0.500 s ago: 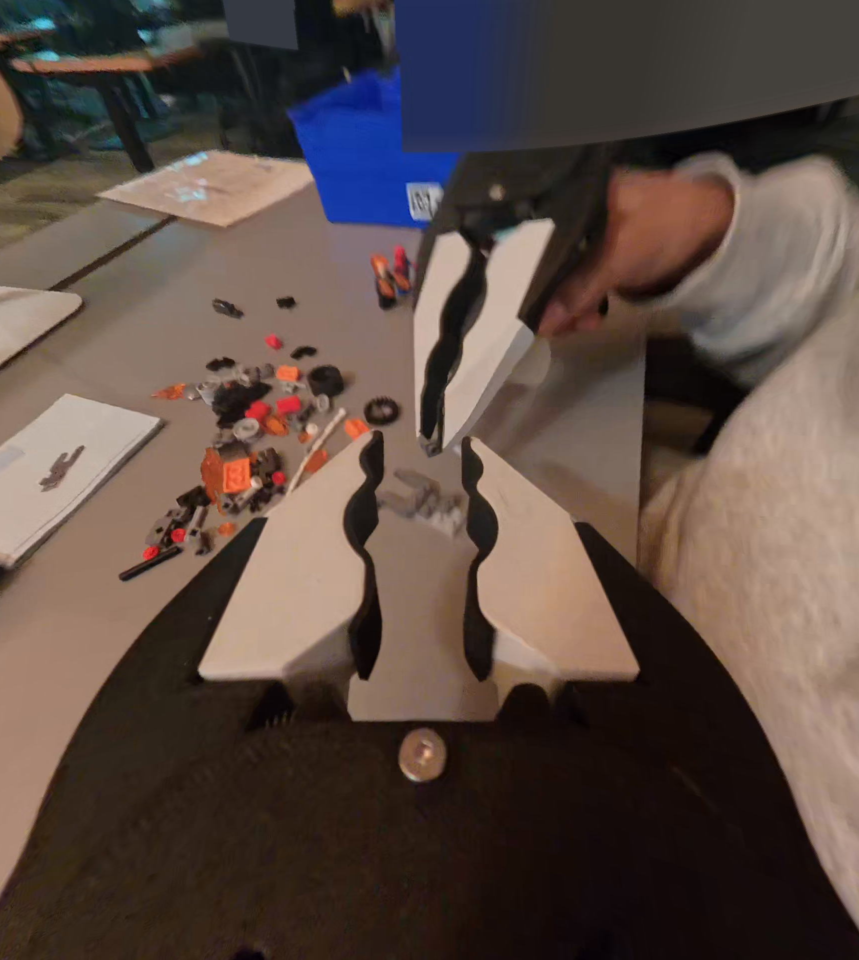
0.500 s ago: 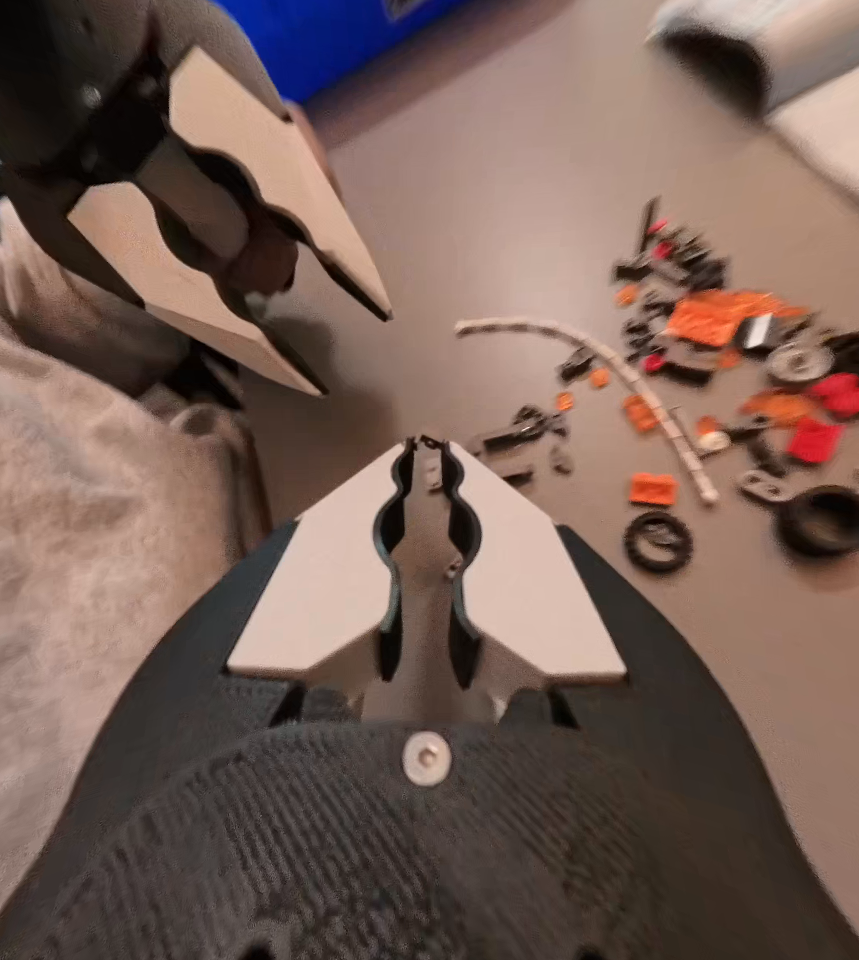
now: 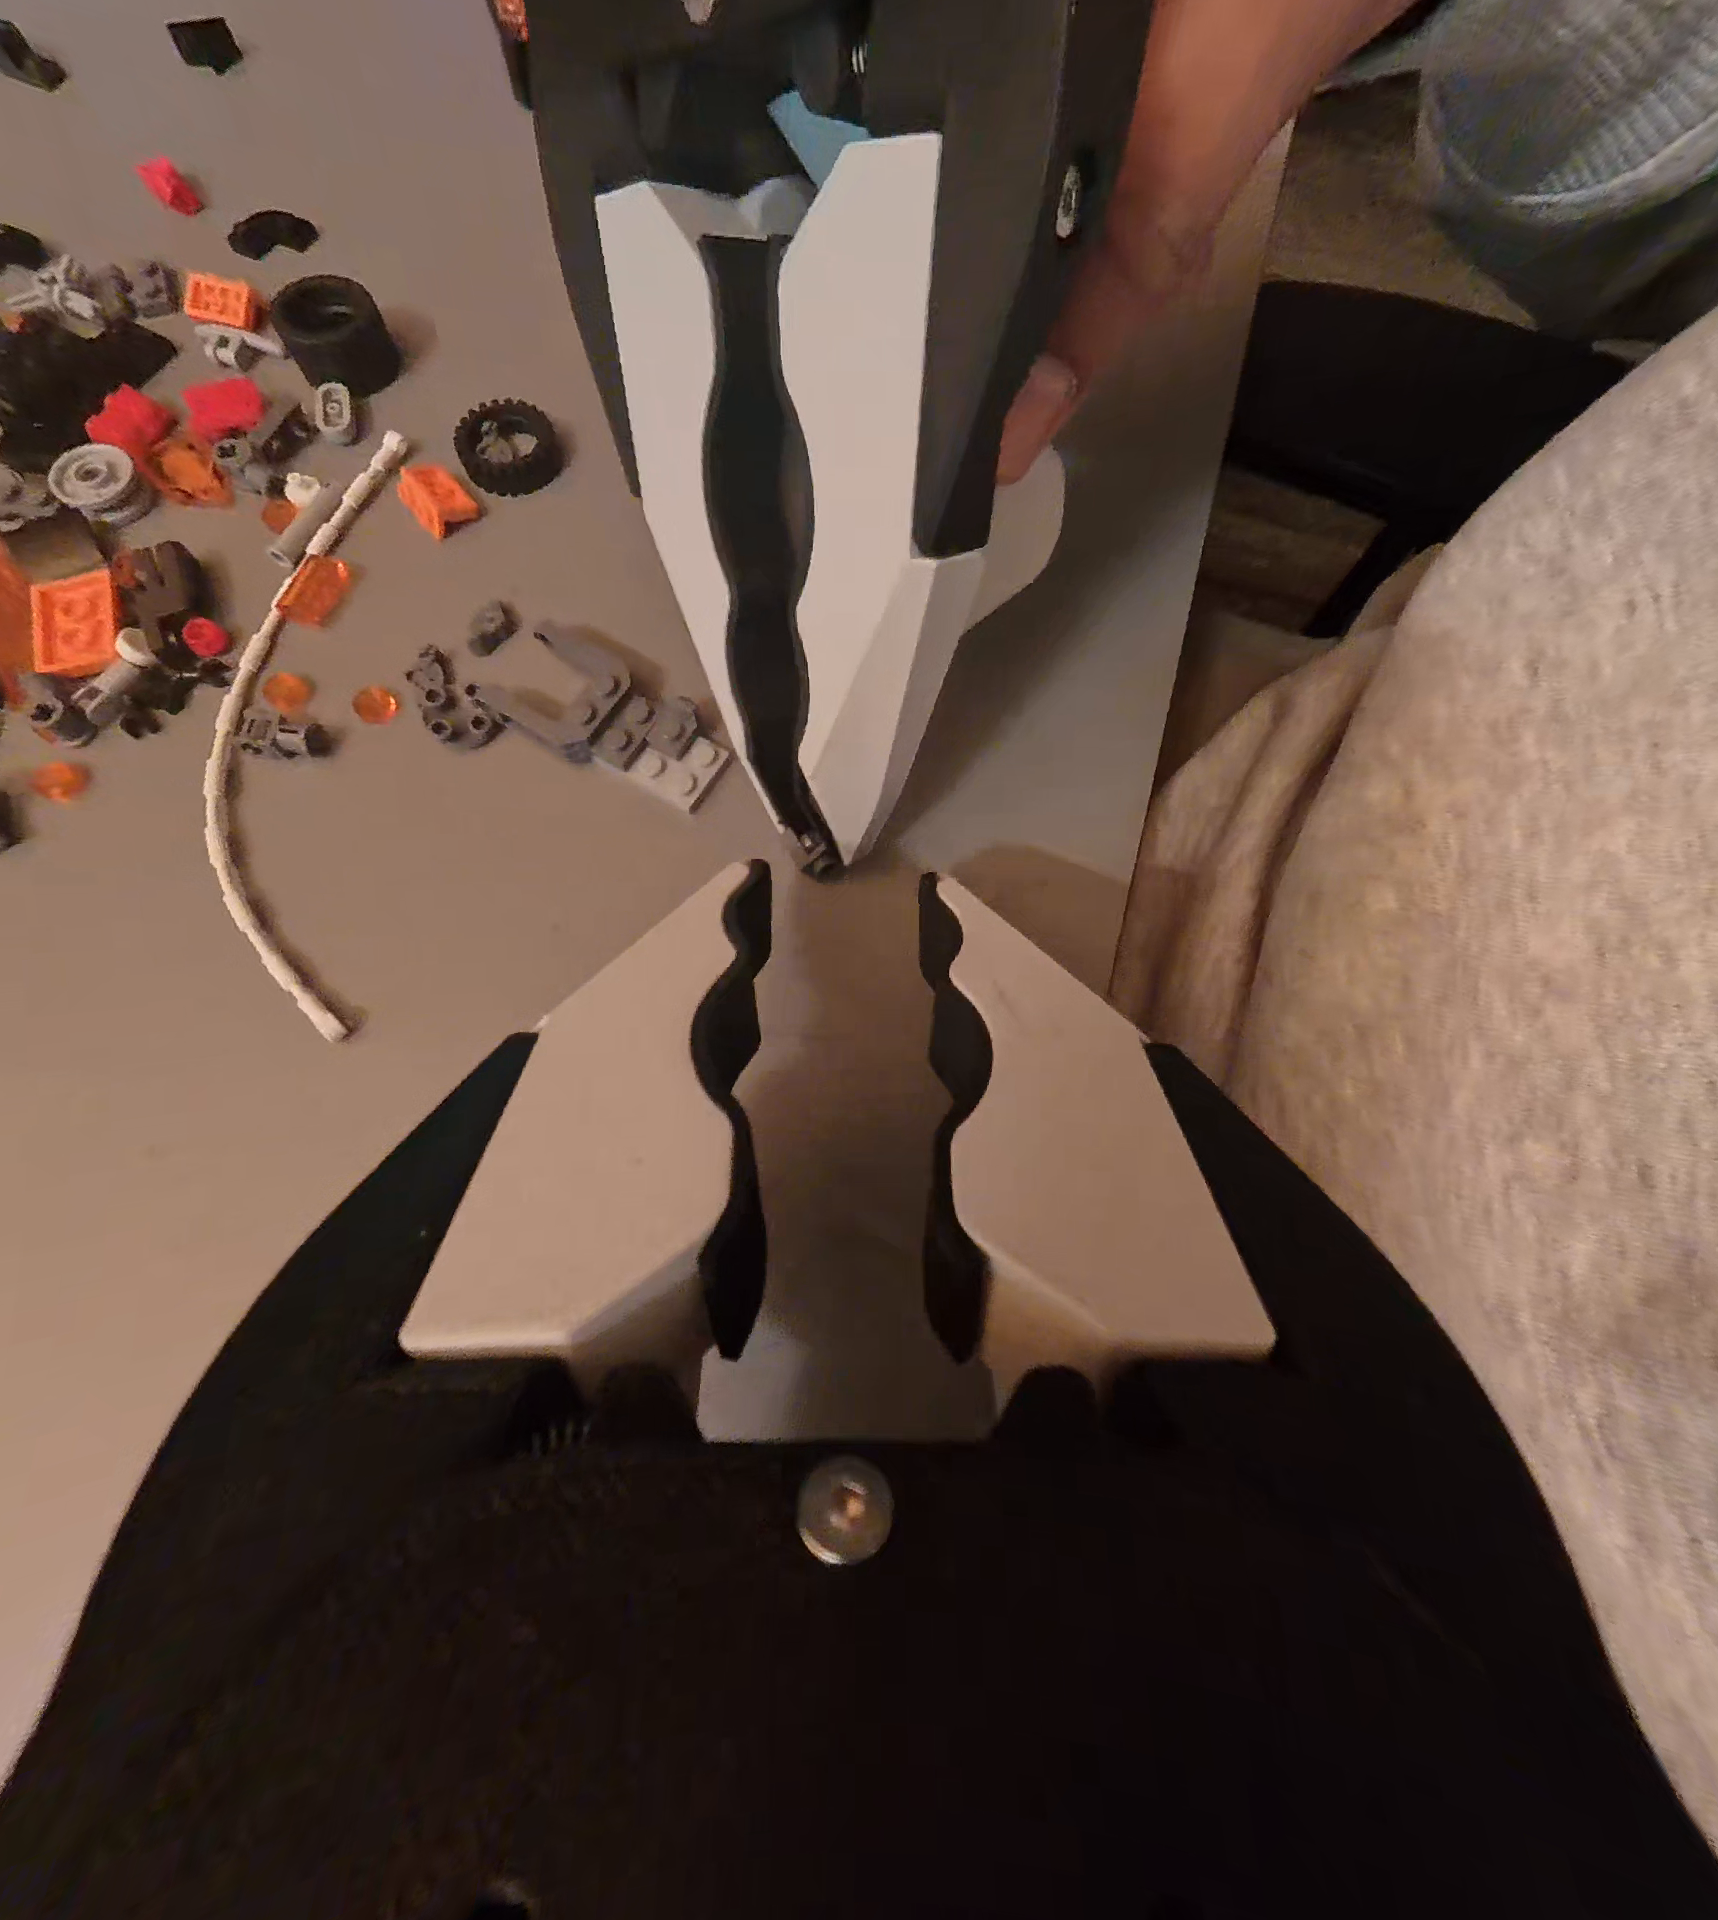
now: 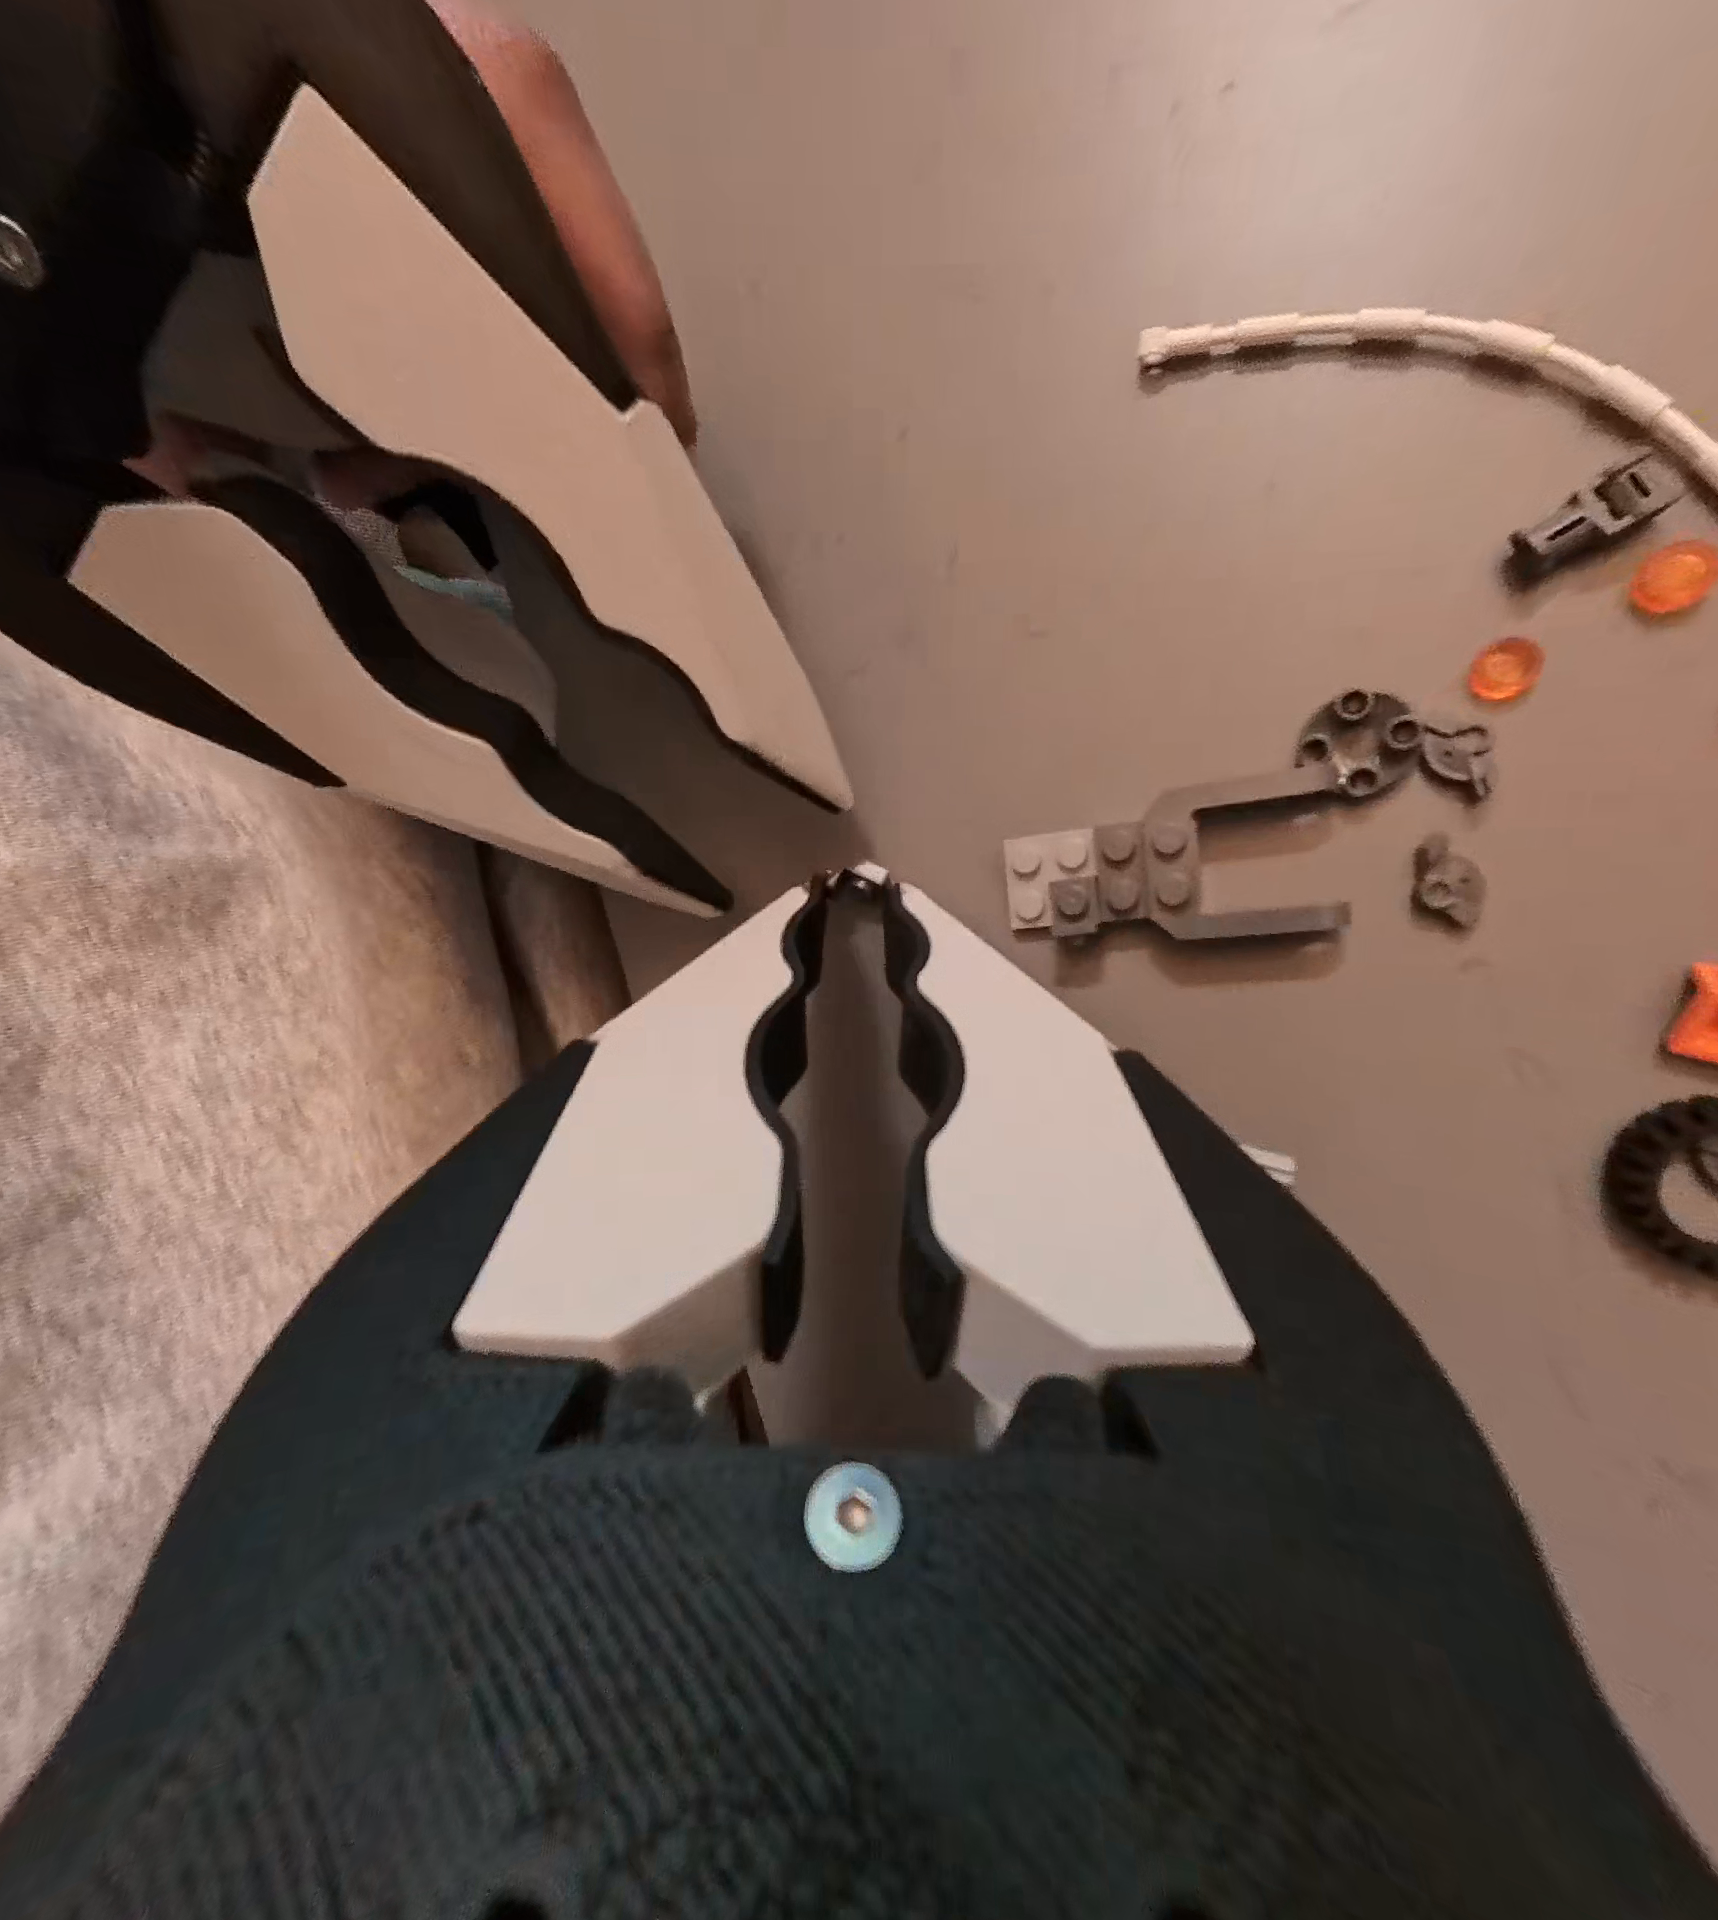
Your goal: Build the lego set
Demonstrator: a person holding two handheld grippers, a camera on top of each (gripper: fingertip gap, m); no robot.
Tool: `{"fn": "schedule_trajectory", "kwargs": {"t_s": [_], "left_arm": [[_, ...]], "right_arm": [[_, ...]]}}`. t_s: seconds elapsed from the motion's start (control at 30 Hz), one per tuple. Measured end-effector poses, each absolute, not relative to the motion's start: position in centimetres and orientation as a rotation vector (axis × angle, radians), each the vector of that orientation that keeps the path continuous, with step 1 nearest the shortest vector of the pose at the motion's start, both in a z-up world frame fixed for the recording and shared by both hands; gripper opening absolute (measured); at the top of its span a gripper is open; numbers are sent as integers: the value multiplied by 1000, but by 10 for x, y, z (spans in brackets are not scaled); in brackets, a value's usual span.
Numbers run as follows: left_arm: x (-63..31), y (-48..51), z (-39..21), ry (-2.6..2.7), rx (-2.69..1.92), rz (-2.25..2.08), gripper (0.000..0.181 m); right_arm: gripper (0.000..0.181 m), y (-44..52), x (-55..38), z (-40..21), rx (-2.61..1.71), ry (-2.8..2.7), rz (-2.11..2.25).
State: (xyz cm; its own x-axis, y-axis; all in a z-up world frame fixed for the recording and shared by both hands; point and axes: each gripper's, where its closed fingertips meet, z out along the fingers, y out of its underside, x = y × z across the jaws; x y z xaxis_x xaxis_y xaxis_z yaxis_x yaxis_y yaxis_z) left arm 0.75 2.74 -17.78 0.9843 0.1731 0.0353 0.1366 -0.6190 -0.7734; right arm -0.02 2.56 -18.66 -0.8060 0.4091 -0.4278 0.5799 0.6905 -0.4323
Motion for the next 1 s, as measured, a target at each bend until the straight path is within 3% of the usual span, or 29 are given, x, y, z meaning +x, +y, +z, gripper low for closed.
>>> {"fn": "schedule_trajectory", "kwargs": {"t_s": [0.03, 0.2, 0.73, 1.0], "left_arm": [[6, 27, -178, -215, -2251, 65, 27], [5, 26, -179, -218, -2257, 62, 26], [-2, 37, -190, -345, -2313, 75, 11], [7, 48, -153, -572, -1947, -443, 7]], "right_arm": [[11, 25, 0, -186, 786, 2593, -826], [18, 26, 2, -182, 816, 2515, -916], [10, 53, -10, -164, 845, 2686, -1232], [13, 38, -4, -144, 400, 2959, -1551]]}}
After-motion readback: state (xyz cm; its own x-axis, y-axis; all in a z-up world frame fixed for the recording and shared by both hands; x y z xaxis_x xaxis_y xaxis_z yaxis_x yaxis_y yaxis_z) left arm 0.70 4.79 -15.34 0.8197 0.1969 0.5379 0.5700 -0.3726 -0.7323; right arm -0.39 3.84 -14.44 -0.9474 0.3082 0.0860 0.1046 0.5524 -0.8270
